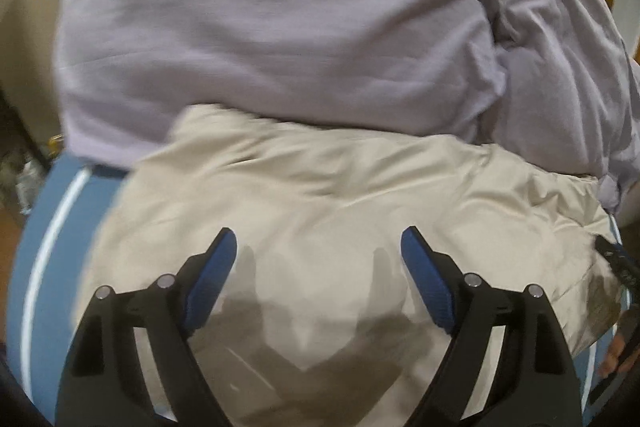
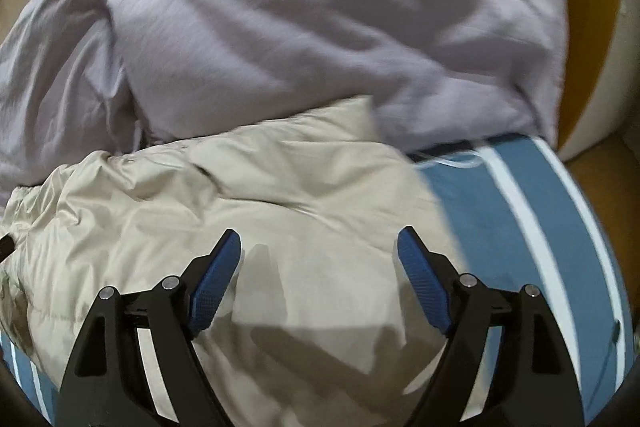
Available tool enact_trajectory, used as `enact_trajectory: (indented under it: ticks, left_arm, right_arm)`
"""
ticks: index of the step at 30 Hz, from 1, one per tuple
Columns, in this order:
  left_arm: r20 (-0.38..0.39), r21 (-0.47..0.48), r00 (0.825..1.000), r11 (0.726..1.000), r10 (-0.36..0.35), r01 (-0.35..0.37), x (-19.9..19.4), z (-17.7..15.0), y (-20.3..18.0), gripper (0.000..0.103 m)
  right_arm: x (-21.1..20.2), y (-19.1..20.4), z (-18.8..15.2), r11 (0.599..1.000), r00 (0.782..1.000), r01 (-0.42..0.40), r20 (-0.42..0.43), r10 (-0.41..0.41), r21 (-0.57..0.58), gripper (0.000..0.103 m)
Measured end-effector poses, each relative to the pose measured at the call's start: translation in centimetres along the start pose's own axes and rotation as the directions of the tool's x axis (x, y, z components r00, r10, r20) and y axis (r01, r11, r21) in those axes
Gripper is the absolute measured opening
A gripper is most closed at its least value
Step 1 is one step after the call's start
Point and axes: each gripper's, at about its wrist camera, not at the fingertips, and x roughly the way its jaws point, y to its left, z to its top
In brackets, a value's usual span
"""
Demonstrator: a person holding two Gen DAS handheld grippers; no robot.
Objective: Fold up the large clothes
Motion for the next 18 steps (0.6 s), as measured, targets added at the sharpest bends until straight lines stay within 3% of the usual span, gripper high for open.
enact_trajectory:
  ticks: [6,10,14,18]
  left_arm:
    - [-0.032,-0.117,0.995,0.989,0.091,-0.094,-2.7,-1.9,6.0,0.085]
    - [-0.072,-0.203,0.989,0.969,0.126,-0.138,-4.1,-2.6,10.1,0.085]
    - [-0.128,-0.284,0.985,0.947,0.117,-0.149,-5.1,-3.8,13.3,0.084]
    - [-0.145,-0.366,0.988,0.924,0.059,-0.109,-4.6,-4.6,14.7,0.084]
  right_arm:
    - [-1.2,-5.2,-2.3,0.991,0.997,0.044,-0.067,-0.035,0.130,0.082]
    - [-1.0,-7.8,-4.1,0.974,0.992,0.011,-0.128,0.018,0.227,0.082]
    - [-0.1,-8.9,-5.0,0.947,0.980,-0.053,-0.168,0.111,0.317,0.082]
    - [0.6,-9.4,-5.7,0.921,0.969,-0.084,-0.185,0.164,0.380,0.082]
